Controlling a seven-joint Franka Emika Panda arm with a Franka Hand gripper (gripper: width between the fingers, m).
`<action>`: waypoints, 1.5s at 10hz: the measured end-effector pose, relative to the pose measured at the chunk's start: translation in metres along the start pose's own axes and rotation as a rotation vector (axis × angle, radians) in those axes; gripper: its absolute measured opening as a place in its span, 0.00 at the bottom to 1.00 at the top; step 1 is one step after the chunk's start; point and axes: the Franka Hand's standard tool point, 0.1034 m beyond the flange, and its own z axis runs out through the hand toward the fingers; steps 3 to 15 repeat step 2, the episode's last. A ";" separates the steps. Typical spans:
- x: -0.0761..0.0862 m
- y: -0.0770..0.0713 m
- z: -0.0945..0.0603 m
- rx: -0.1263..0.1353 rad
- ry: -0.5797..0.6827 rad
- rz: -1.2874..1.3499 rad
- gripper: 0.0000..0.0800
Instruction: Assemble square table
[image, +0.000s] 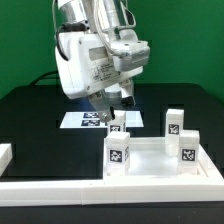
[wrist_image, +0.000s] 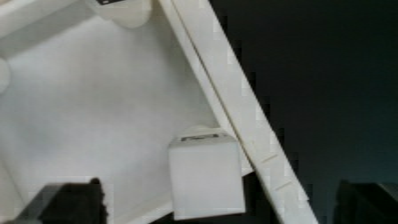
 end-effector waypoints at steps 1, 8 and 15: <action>0.000 0.000 0.000 -0.001 0.000 -0.001 0.81; 0.000 0.000 0.001 -0.001 0.001 -0.002 0.81; 0.000 0.000 0.001 -0.001 0.001 -0.002 0.81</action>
Offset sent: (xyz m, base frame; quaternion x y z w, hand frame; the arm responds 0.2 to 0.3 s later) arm 0.0000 0.0000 0.0000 0.0000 0.0000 0.0000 1.0000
